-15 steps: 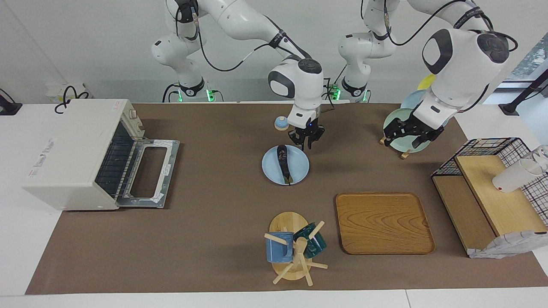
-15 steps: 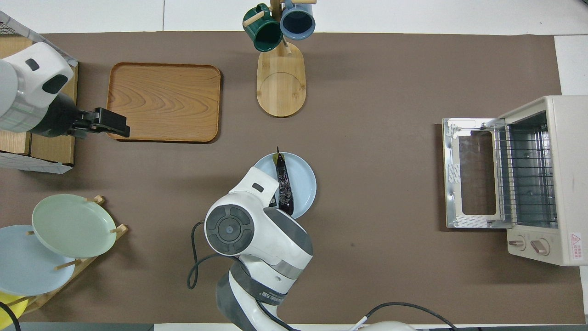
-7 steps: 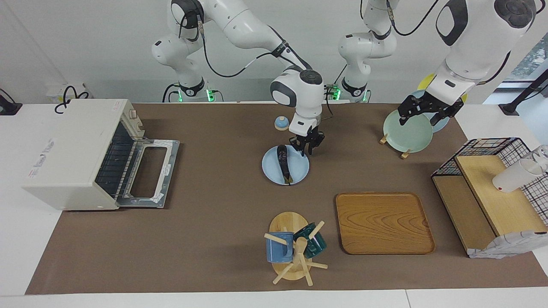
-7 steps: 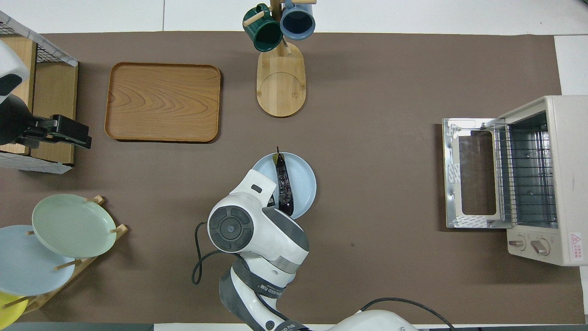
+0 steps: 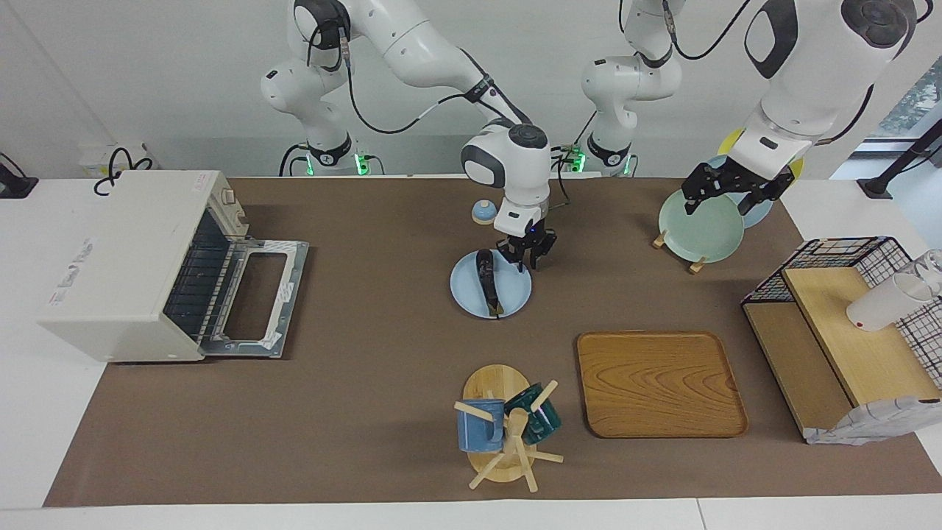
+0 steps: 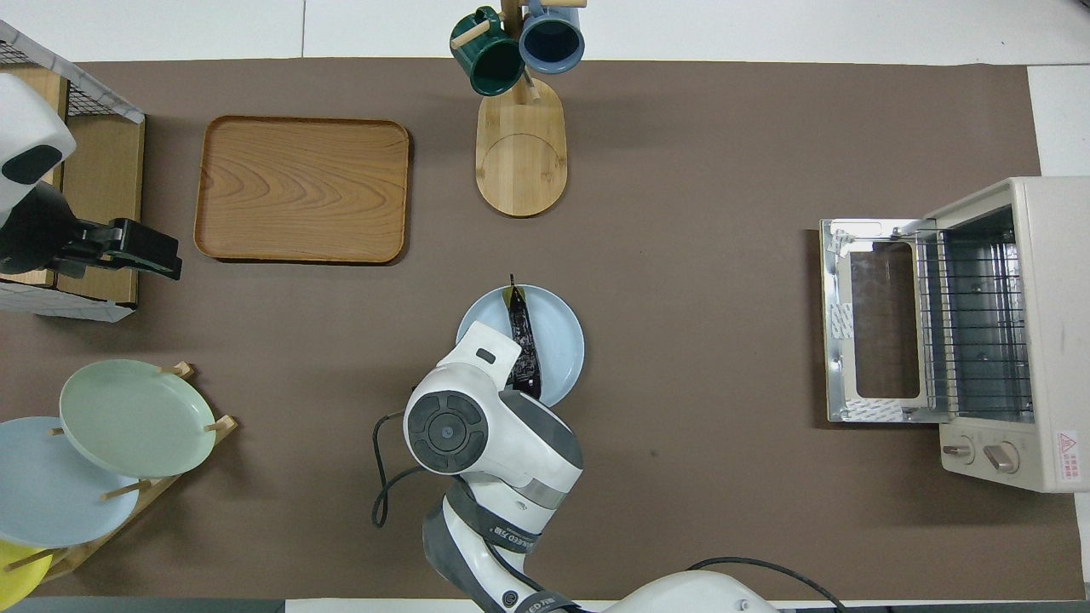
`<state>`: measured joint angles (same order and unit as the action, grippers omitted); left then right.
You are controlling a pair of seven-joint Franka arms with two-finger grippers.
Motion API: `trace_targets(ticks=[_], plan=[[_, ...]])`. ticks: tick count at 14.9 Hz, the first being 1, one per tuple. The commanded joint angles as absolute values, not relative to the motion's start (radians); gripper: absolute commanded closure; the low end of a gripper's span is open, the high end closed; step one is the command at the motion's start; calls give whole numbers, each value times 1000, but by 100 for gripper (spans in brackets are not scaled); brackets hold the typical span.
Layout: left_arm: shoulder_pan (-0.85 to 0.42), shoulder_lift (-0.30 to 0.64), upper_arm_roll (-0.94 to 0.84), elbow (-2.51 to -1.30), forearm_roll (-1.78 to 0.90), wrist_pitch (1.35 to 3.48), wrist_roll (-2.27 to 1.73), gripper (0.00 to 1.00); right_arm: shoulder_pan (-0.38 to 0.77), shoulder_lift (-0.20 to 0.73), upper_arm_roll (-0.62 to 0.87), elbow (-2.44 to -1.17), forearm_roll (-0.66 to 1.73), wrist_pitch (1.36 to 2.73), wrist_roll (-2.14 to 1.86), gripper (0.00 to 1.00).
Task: Put eggplant into oven
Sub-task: 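Carry the eggplant with the right gripper into the open oven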
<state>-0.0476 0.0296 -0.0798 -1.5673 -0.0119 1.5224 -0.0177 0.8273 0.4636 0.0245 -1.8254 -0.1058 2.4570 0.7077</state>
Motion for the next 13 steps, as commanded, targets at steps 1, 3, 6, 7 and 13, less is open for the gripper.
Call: trace_targets(ticks=[1, 3, 6, 7, 13], plan=[[-55, -2, -74, -1572, 11, 1508, -29, 0, 824, 442, 26, -1856, -162, 2461, 700, 100], [-54, -2, -74, -1559, 5, 1491, -34, 0, 822, 440, 22, -1826, -277, 2369, 701, 100], [-34, -15, -75, -1591, 0, 1538, -51, 0, 741, 404, 14, -1712, -314, 2159, 698, 100], [-29, -24, -75, -1604, 0, 1546, -48, 0, 711, 365, 15, -1721, -314, 2137, 693, 100], [-34, -21, -80, -1589, 5, 1525, -54, 0, 502, 123, 15, -1988, -311, 2065, 522, 100]])
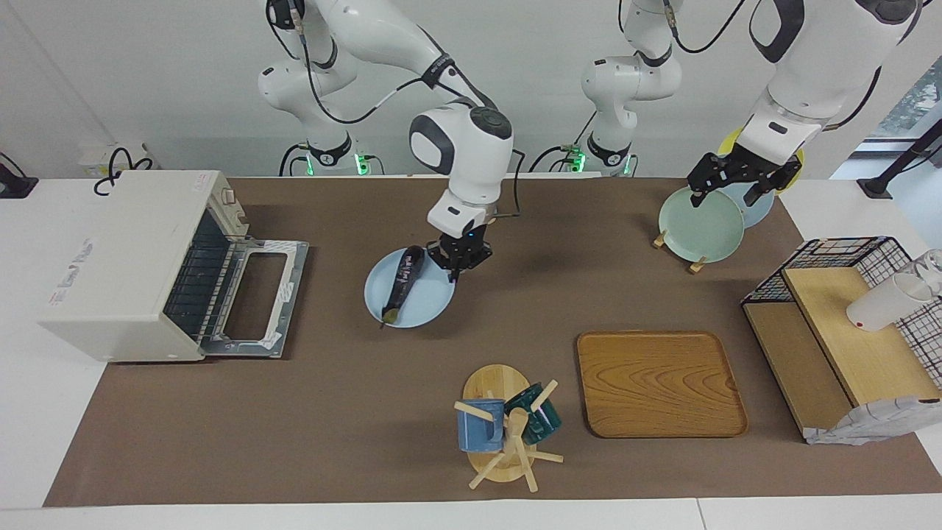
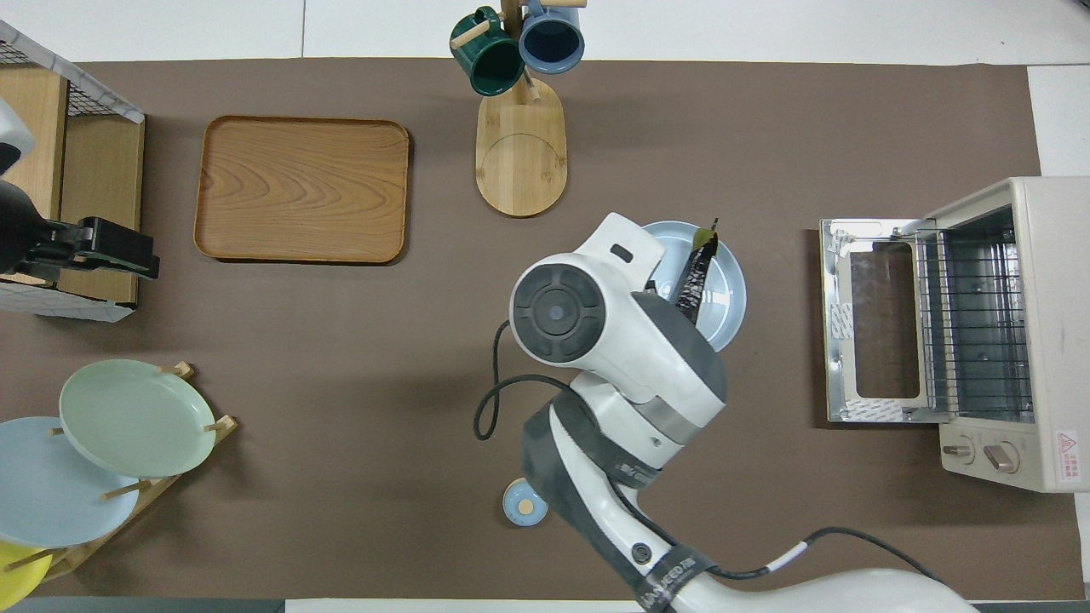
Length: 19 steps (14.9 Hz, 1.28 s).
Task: Put eggplant into oven
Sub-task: 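Carry the eggplant with the right gripper into the open oven, then lower the eggplant inside the oven and open the right gripper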
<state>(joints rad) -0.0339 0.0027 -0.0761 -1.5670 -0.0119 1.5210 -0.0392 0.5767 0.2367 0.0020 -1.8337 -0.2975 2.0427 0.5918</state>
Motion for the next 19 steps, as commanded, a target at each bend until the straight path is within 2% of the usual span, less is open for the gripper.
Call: trace_targets(ticks=[1, 6, 10, 13, 17, 19], plan=[[-31, -18, -83, -1589, 5, 1523, -54, 0, 450, 94, 15, -2023, -311, 2065, 461, 100], [-6, -23, -101, -1588, 5, 1508, -52, 0, 230, 55, 15, -2045, -311, 2000, 195, 100], [-8, -23, -101, -1589, 5, 1506, -52, 0, 62, -3, 17, -2111, -311, 2020, 2, 100], [-8, -26, -97, -1591, 3, 1506, -51, 0, 3, -18, 17, -2140, -311, 2029, -46, 100], [-8, -28, -95, -1589, 3, 1506, -51, 0, -41, -41, 17, -2236, -305, 2161, -77, 100], [-6, -28, -94, -1592, 3, 1508, -49, 0, -48, -48, 15, -2252, -301, 2178, -80, 100]])
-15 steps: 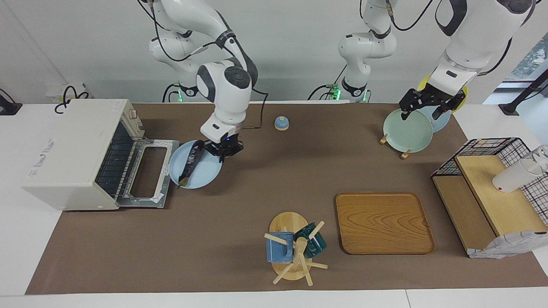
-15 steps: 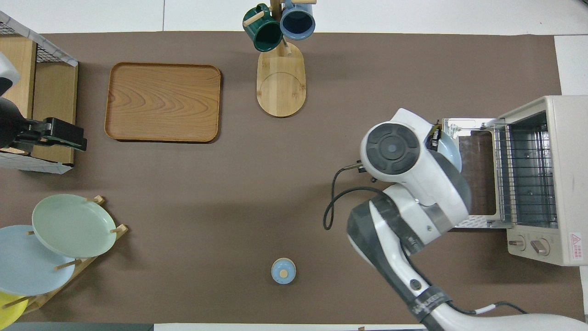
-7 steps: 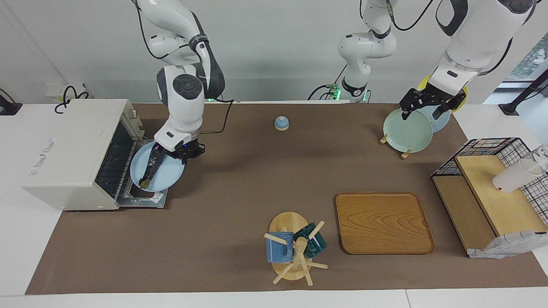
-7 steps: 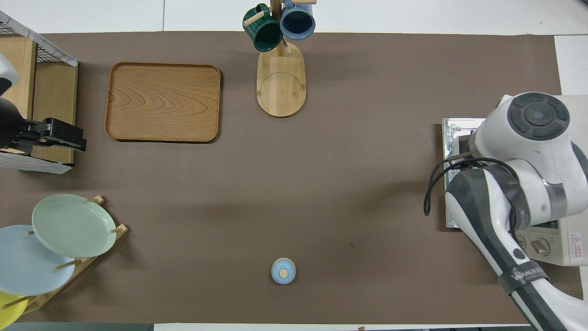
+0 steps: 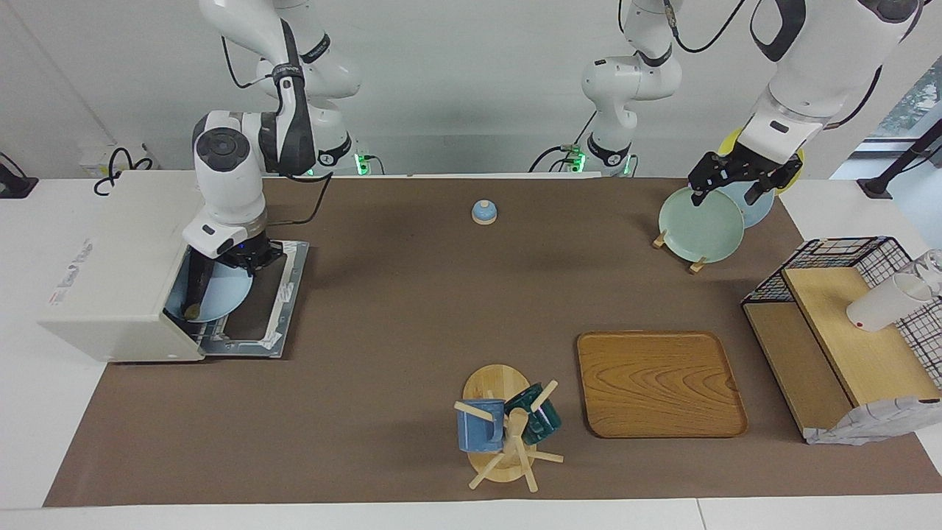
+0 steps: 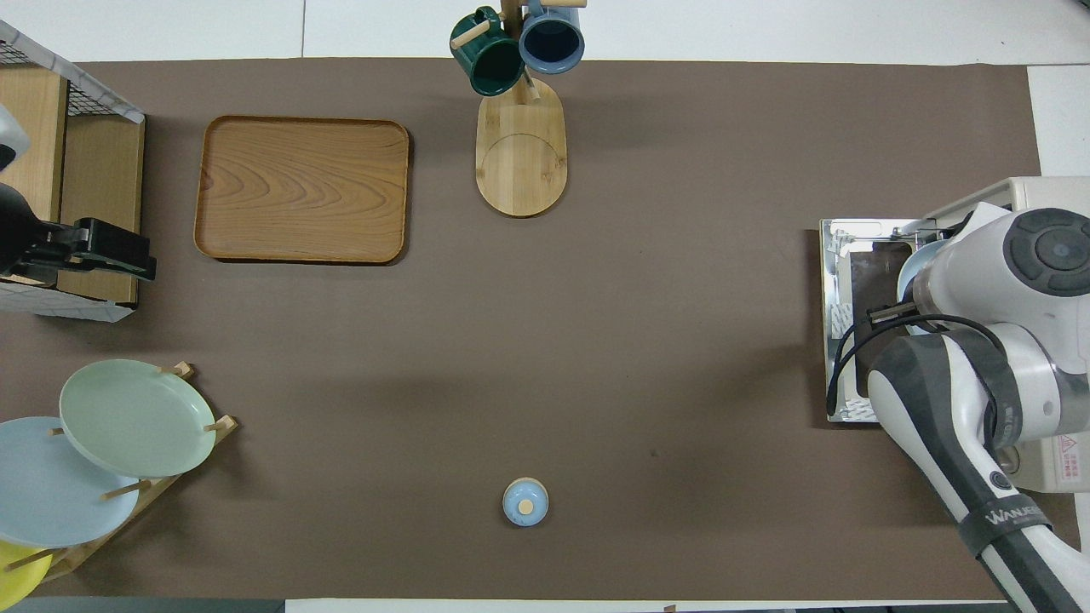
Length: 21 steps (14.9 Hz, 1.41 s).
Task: Put eggplant into oven
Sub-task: 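Lower the eggplant inside the oven and open the right gripper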
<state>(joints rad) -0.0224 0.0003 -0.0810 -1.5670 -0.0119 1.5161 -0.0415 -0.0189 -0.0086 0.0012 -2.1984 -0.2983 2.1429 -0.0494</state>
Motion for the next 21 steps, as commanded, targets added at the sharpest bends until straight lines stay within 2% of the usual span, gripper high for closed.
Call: trace_targets(ticks=[1, 3, 6, 10, 14, 15, 17, 21], plan=[[-6, -28, -94, -1594, 3, 1509, -51, 0, -58, -48, 17, -2253, -299, 2181, -81, 100], [-8, -29, -92, -1597, 5, 1508, -51, 0, -72, -46, 17, -2256, -299, 2201, -98, 100], [-9, -29, -94, -1597, 5, 1514, -54, 0, -71, -44, 17, -2247, -299, 2192, -106, 91], [-6, -29, -94, -1597, 5, 1514, -54, 0, -63, -43, 18, -2229, -298, 2172, -123, 91], [-8, -29, -94, -1597, 5, 1514, -54, 0, -8, -29, 26, -2122, -209, 2053, -121, 89], [-8, -29, -94, -1597, 5, 1514, -54, 0, 3, -25, 26, -2118, -193, 2065, -115, 89], [-6, -29, -94, -1597, 5, 1514, -54, 0, 43, -15, 26, -2128, -152, 2112, -78, 100], [-8, -29, -94, -1597, 5, 1514, -54, 0, 84, 55, 26, -2152, -147, 2187, 38, 100]])
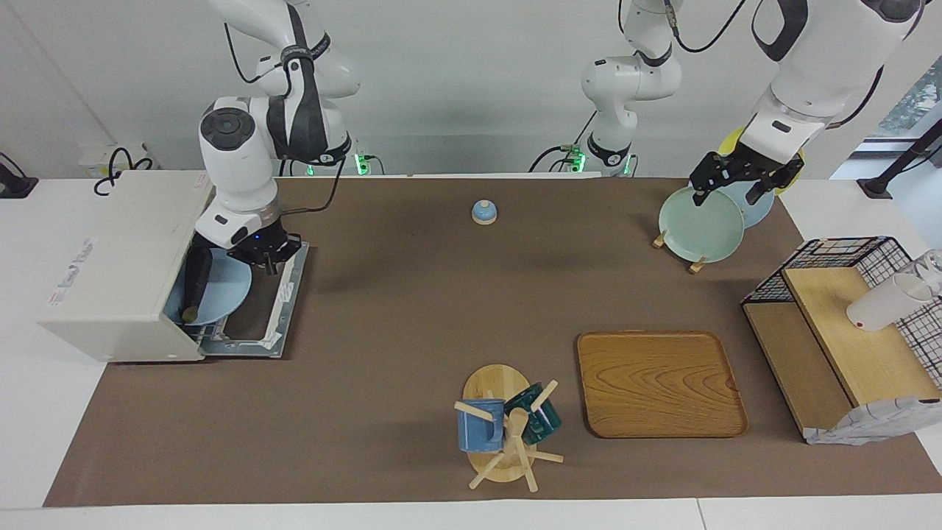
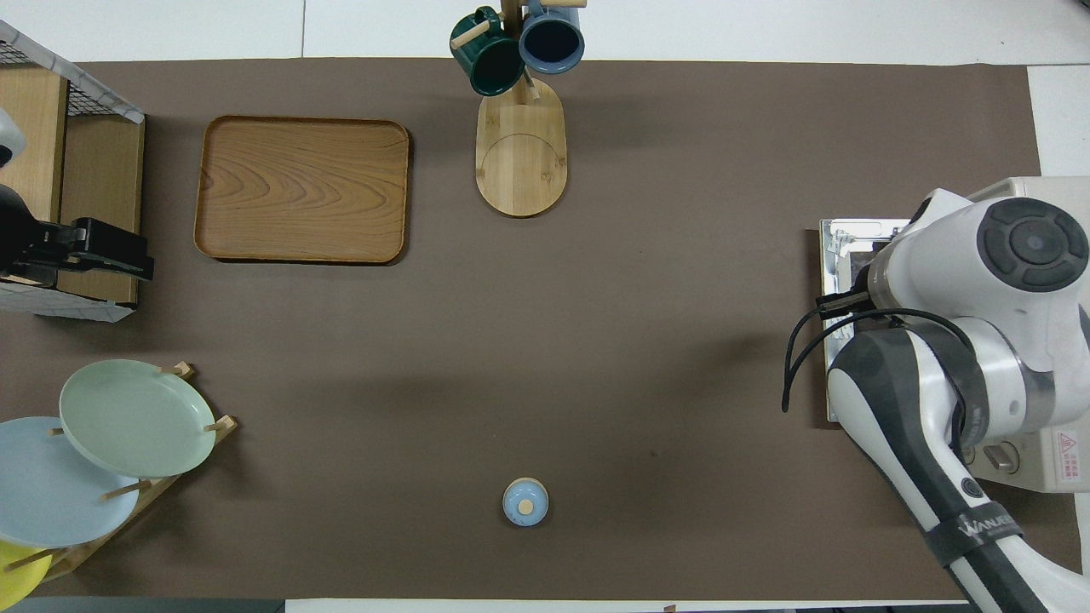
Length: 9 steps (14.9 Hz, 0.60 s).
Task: Put eggplant into oven
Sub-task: 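Lower the eggplant inside the oven and open the right gripper, then push the oven door shut with the right gripper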
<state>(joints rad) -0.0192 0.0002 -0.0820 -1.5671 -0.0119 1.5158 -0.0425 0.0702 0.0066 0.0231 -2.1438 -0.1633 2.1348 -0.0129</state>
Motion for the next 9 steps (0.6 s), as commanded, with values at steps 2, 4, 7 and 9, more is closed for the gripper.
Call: trace_targets(ticks=[2, 4, 7, 9], plan=[[-6, -29, -94, -1597, 5, 1514, -54, 0, 95, 64, 26, -2187, -147, 2249, 69, 100], [-6, -29, -92, -1597, 5, 1514, -54, 0, 97, 64, 26, -2204, -147, 2273, 95, 100], [-8, -29, -94, -1597, 5, 1514, -54, 0, 89, 135, 25, -2207, -147, 2324, 95, 100], [-8, -29, -94, -1597, 5, 1514, -54, 0, 86, 152, 23, -2207, -149, 2324, 95, 100]])
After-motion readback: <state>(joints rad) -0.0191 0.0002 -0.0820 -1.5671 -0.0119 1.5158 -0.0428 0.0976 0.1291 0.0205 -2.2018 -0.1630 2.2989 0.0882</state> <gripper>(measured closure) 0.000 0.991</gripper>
